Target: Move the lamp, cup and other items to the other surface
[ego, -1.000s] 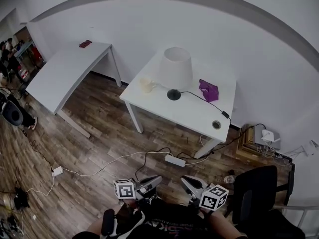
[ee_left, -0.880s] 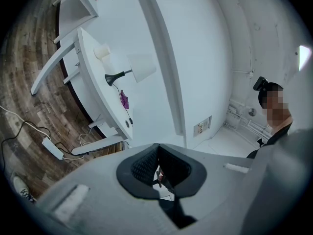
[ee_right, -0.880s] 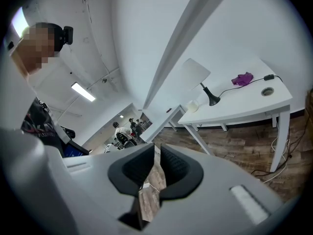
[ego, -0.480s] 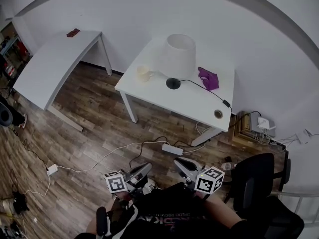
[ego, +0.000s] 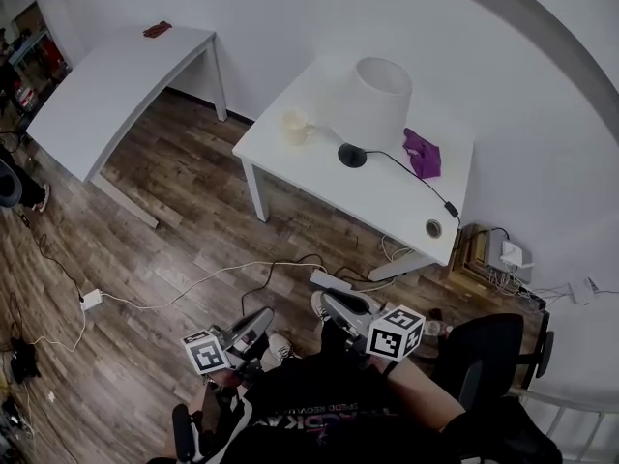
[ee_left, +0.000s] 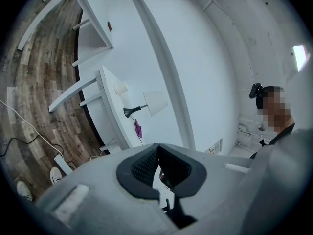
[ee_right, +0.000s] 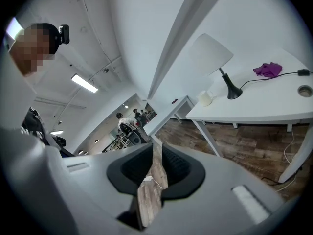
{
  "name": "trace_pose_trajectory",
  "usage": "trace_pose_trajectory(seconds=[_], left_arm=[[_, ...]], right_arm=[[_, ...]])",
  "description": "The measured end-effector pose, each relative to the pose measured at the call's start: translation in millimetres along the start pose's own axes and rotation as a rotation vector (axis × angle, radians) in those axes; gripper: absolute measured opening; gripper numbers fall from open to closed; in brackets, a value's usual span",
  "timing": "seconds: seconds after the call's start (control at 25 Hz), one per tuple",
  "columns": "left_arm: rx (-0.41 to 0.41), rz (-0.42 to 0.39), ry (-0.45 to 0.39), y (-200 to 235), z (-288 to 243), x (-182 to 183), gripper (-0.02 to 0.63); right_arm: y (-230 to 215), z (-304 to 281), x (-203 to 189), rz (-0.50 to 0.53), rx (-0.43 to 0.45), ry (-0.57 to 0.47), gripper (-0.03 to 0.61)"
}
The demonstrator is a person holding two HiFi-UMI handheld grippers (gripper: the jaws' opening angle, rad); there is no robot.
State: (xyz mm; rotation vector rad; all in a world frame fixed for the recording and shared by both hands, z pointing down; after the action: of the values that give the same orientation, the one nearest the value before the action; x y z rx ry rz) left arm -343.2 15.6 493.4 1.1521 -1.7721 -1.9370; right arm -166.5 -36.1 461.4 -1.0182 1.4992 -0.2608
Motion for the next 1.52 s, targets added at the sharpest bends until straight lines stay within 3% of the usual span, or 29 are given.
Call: trace_pose_trajectory(seconds=[0.36, 0.52, 0.92, 1.12, 1.52], left_arm=[[0.04, -0.072, -0.116, -14, -31, 36, -0.005], [0.086, -0.064, -0.183, -9, -35, 46, -0.005], [0.164, -0.037, -0.302, -2, -44, 52, -0.005], [0.172, 0.003, -0.326, 1, -64, 46, -0.005], [0.296, 0.041, -0.407, 10, -65, 37, -0.005]], right_arm=[[-43, -23, 60, 0.082, 0.058, 0.033, 0.074], [-91, -23, 86, 0.143, -0.016, 0.053, 0.083], [-222, -22, 158, 0.353, -0.301, 0.059, 0.118], [-273, -49, 190, 0.44, -0.373, 0.079, 0.126], [-342, -110, 229, 0.551, -0.42, 0.102, 0.179]])
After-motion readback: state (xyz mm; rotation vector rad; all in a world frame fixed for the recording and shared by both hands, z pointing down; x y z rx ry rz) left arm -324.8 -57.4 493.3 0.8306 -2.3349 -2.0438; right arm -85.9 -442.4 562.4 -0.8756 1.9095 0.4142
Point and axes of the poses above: the fingertips, and each gripper's own axes: z backward along the fingers, y to its left, x out of its top, the point moved 4 cm from there along z, backward along the fingers, and after that the axes turned 5 degrees about x, right-handed, at the moved point
